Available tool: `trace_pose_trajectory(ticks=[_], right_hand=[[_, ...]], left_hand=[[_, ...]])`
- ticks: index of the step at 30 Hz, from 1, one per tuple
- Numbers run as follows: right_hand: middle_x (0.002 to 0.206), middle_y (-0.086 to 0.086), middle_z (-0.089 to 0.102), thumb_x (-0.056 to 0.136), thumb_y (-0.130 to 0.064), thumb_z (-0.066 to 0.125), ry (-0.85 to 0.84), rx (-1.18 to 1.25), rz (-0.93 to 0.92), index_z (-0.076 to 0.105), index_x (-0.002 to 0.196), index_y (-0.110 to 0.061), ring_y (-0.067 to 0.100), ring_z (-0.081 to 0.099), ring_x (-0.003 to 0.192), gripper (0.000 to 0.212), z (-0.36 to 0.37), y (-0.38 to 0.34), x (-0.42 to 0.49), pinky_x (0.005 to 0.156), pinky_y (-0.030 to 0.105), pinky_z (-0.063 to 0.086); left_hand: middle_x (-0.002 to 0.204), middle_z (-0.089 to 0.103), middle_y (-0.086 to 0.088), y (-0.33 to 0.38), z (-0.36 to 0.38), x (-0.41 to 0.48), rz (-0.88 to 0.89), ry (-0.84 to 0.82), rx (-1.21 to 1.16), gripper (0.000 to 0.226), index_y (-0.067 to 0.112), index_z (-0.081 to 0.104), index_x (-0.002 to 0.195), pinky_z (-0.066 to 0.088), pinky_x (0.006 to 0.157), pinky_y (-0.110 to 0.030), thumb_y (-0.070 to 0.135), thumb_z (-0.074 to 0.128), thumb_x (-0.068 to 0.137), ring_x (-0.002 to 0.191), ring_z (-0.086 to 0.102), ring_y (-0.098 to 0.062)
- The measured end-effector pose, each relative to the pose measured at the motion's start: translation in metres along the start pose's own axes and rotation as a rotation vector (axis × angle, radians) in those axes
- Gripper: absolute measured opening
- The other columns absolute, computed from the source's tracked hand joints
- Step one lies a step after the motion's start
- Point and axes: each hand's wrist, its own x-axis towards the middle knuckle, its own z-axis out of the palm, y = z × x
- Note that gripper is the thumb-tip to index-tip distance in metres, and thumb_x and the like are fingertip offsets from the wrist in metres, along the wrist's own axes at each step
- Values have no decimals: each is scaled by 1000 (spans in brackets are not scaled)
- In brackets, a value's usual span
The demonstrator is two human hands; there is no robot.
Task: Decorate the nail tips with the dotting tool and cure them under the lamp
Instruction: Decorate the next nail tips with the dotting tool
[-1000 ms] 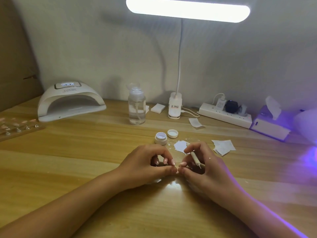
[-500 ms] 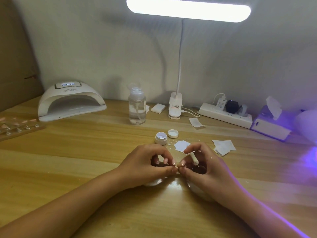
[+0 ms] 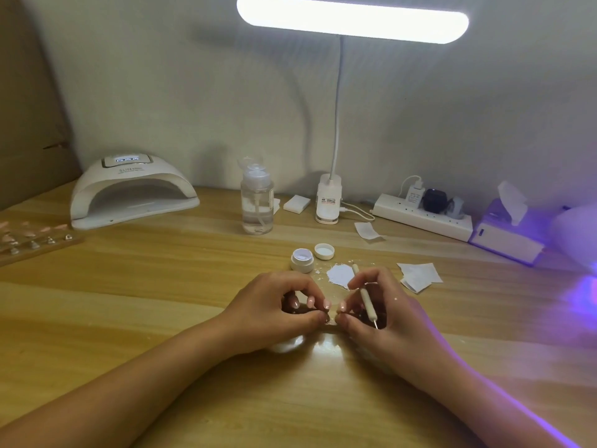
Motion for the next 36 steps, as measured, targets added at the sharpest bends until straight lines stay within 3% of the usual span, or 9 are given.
trace_pose_trajectory(ticks=[4,7,9,15,20,24,29,32,36], right_hand=[[91,-10,69,83,-11,77,1,-15,15,46,108,-28,11,67,79,43,-10,1,-5,73,22,53],[89,-11,67,82,-5,77,20,8,38,48,105,-29,8,68,79,45,-17,3,-6,73,15,51],[88,-12,67,82,-3,76,22,7,38,48,104,-28,6,67,77,44,-17,6,-5,71,12,48],[85,-8,69,82,-4,77,46,39,40,50,101,-30,10,64,76,42,-19,13,-4,72,18,51],[87,-12,67,83,-7,76,38,-17,11,48,102,-32,9,64,78,42,-18,11,-4,72,18,48],[98,-24,59,80,-29,78,-39,-201,-69,41,108,-34,4,61,88,47,-19,7,-9,74,16,47],[101,-23,61,81,-27,78,25,-237,-89,39,106,-45,7,66,89,49,-25,9,-8,79,32,55],[99,-23,63,78,-25,81,80,-235,-78,40,105,-47,6,69,86,53,-31,14,-6,77,37,59],[98,-22,65,77,-27,83,84,-234,-55,42,106,-46,9,68,86,54,-37,22,-5,78,40,58]], left_hand=[[80,61,23,1,0,-2,-6,13,81,13,36,68,83,39,60,-18,33,79,76,65,51,-4],[88,60,23,1,1,-3,12,29,190,17,39,63,87,43,66,-20,44,69,72,81,53,-5],[90,60,21,1,1,-4,24,21,198,16,41,63,86,43,69,-20,45,67,72,87,52,-4],[91,60,22,1,0,-4,25,6,211,15,40,66,89,43,76,-22,38,76,77,92,50,-2],[90,60,21,0,1,-4,39,20,235,17,36,69,91,37,74,-17,38,77,77,90,48,-2],[86,58,23,0,1,-3,53,17,235,17,42,65,90,35,71,-16,42,77,77,87,47,2],[87,60,23,-3,2,-1,36,62,209,18,38,67,91,39,73,-18,44,77,77,88,50,-1],[87,66,18,-5,1,1,-4,117,92,17,37,64,82,43,71,-17,29,79,80,83,56,-2],[87,67,20,-8,0,2,-68,97,45,18,38,64,78,48,74,-30,28,78,81,74,56,-5]])
